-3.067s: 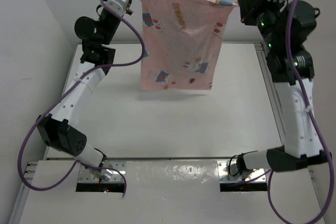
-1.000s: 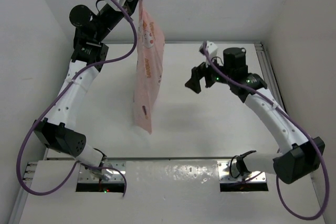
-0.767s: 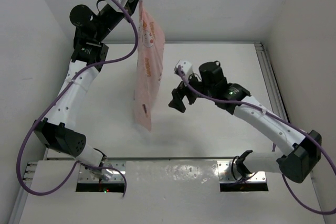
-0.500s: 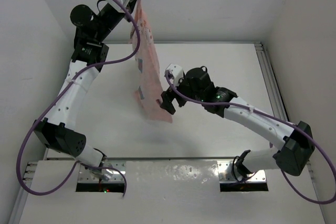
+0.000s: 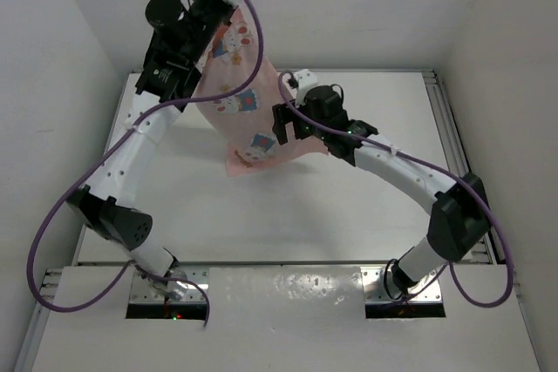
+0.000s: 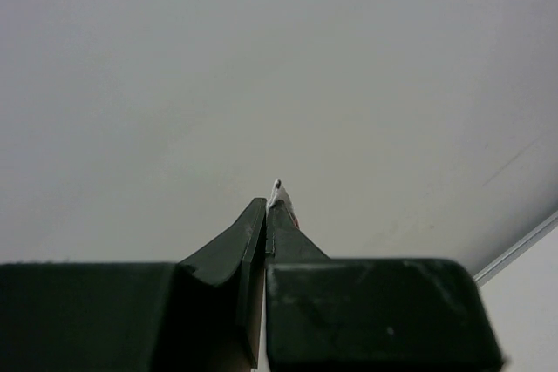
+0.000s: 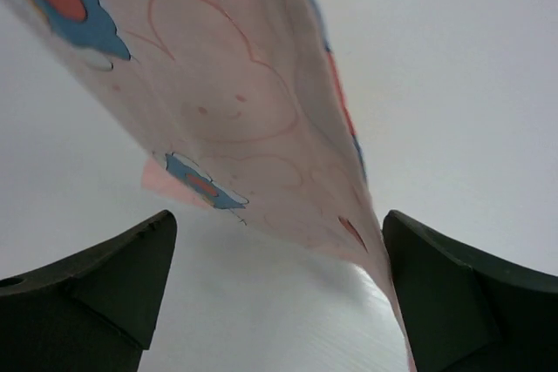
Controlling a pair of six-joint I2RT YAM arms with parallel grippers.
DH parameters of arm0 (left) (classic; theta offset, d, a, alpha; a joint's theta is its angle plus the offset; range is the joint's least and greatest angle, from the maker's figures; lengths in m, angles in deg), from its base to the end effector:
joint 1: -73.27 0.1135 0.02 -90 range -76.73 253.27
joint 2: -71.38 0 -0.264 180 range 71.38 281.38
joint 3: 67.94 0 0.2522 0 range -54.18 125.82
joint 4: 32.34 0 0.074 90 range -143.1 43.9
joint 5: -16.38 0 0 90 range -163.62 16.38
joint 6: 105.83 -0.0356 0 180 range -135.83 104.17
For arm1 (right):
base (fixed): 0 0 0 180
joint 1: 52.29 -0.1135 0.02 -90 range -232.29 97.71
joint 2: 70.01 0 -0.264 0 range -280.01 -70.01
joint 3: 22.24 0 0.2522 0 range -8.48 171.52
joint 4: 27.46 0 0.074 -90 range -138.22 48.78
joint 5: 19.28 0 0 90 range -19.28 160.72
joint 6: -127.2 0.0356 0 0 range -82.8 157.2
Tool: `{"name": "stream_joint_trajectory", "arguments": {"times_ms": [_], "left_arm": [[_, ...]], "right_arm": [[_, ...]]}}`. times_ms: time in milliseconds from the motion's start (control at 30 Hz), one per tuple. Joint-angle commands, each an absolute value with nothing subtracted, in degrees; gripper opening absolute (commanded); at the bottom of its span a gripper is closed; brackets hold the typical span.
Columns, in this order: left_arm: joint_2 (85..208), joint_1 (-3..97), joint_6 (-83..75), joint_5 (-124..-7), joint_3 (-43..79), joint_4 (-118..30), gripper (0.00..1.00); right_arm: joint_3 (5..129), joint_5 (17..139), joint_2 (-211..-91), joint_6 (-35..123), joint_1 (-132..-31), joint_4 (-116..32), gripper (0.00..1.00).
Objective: Put the pillow into the pillowcase
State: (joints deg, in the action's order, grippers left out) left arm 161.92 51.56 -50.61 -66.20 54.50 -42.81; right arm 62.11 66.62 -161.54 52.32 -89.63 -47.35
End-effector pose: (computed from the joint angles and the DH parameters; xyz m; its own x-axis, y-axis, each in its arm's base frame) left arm 0.3126 -0.1294 0.5507 0.5518 0.3892 -0.7376 0.1994 0.7973 0.5697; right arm 0.2995 0.2253 0.2960 -0.4939 -0.0495 -0.8681 -0.4408 0.8748 0.2009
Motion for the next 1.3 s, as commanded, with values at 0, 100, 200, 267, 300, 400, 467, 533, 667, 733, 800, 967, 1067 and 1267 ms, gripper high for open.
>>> {"name": "stream_joint_trajectory", "arguments": {"times_ms": [0, 100, 200, 267, 300, 400, 467, 533, 667, 733, 800, 967, 1067, 1267], "left_arm": [[165.4, 50.9, -56.7, -83.2, 67.1, -46.0, 0.00], [168.9, 50.1, -54.1, -85.7, 74.2, -53.4, 0.00], [168.7, 47.1, -54.0, -88.2, 74.5, -54.9, 0.00], [169.0, 45.8, -53.7, -90.6, 75.4, -57.3, 0.00], [169.3, 44.8, -53.3, -91.3, 75.8, -57.9, 0.00], [169.7, 43.3, -51.3, -92.6, 77.3, -60.1, 0.00], [170.0, 42.2, -51.2, -93.5, 78.4, -60.4, 0.00], [170.3, 41.6, -51.2, -93.9, 79.2, -60.4, 0.00], [170.5, 40.1, -51.3, -94.7, 79.7, -60.1, 0.00], [170.5, 39.9, -50.9, -95.1, 79.6, -60.2, 0.00], [170.4, 39.4, -50.6, -95.1, 79.5, -60.4, 0.00], [170.5, 39.0, -50.5, -95.1, 79.2, -60.2, 0.00], [170.6, 38.9, -50.2, -95.2, 79.2, -59.9, 0.00], [170.5, 38.6, -50.2, -94.9, 79.2, -59.5, 0.00]], "right_arm": [[65.6, 58.7, -153.2, 54.3, -86.5, -43.0, 0.99], [65.3, 62.3, -149.2, 52.2, -85.5, -39.5, 0.99], [65.6, 64.9, -148.0, 50.1, -88.3, -37.4, 0.87], [66.0, 67.4, -147.8, 51.6, -90.1, -35.7, 0.74], [65.7, 68.9, -148.0, 52.2, -90.3, -34.6, 0.64], [67.1, 79.6, -149.9, 55.4, -90.8, -31.2, 0.70], [69.4, 85.6, -153.9, 56.4, -92.0, -32.6, 0.81], [72.4, 87.8, -158.6, 57.5, -93.1, -33.1, 0.90], [74.8, 90.1, -165.3, 64.8, -94.6, -27.3, 0.88], [75.8, 90.3, -167.2, 66.4, -96.1, -23.1, 0.80], [76.6, 89.0, -169.2, 68.1, -97.1, -20.7, 0.73], [77.8, 87.8, -172.5, 73.1, -98.1, -19.1, 0.57], [77.8, 83.2, -174.8, 76.4, -98.1, -18.4, 0.57], [80.5, 80.2, -180.0, 86.5, -96.0, -17.7, 0.59]]}}
